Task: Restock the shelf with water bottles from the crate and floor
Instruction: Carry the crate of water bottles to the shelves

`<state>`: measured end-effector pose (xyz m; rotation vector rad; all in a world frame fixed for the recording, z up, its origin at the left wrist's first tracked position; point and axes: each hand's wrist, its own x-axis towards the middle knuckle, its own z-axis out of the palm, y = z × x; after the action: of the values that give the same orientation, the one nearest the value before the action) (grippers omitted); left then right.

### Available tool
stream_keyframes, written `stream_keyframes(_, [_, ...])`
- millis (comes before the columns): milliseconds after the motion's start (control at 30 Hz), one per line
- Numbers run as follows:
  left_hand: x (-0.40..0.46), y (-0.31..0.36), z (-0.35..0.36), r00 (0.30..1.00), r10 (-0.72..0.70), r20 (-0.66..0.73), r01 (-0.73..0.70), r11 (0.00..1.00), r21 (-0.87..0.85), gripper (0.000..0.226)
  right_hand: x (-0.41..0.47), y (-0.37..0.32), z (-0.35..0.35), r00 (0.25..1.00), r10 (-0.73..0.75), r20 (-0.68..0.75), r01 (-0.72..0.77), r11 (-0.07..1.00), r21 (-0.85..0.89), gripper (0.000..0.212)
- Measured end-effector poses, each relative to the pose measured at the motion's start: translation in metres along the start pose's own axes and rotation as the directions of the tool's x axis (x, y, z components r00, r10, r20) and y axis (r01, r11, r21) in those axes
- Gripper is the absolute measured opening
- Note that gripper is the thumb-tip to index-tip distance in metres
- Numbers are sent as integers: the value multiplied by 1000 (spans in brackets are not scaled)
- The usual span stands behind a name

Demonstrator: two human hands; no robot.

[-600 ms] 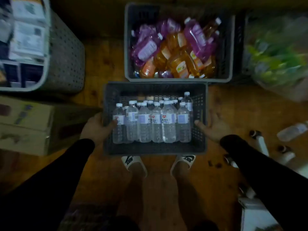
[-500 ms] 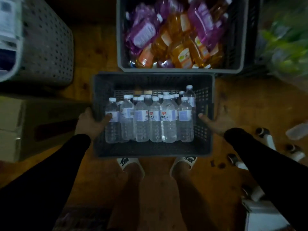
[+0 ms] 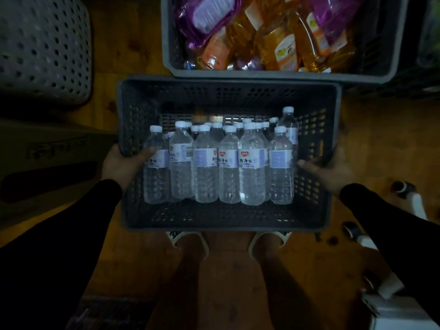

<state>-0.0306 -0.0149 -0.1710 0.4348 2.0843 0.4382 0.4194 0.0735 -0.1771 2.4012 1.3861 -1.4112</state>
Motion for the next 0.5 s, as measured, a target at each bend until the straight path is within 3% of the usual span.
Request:
stream_keyframes(200, [-4,4,6,1000,24,-11,-24,1000,-7,91,7,3,1,999,31,-23,-28,993,113,56])
stream_keyframes(300, [-3,2,6,998,55,-24,-55,998,4,92,5,-7,1,1000,15,-12,-13,989,145,27])
stream_keyframes(433, [-17,13,10,998,63,32,-64,997,40,75,-3,-8,2,999,-18,34,11,984,181,40])
stream_keyframes(500, [-25,7,12,997,73,1,-73,997,32,63,-4,-1,-1,999,-20,31,13,980,198,70])
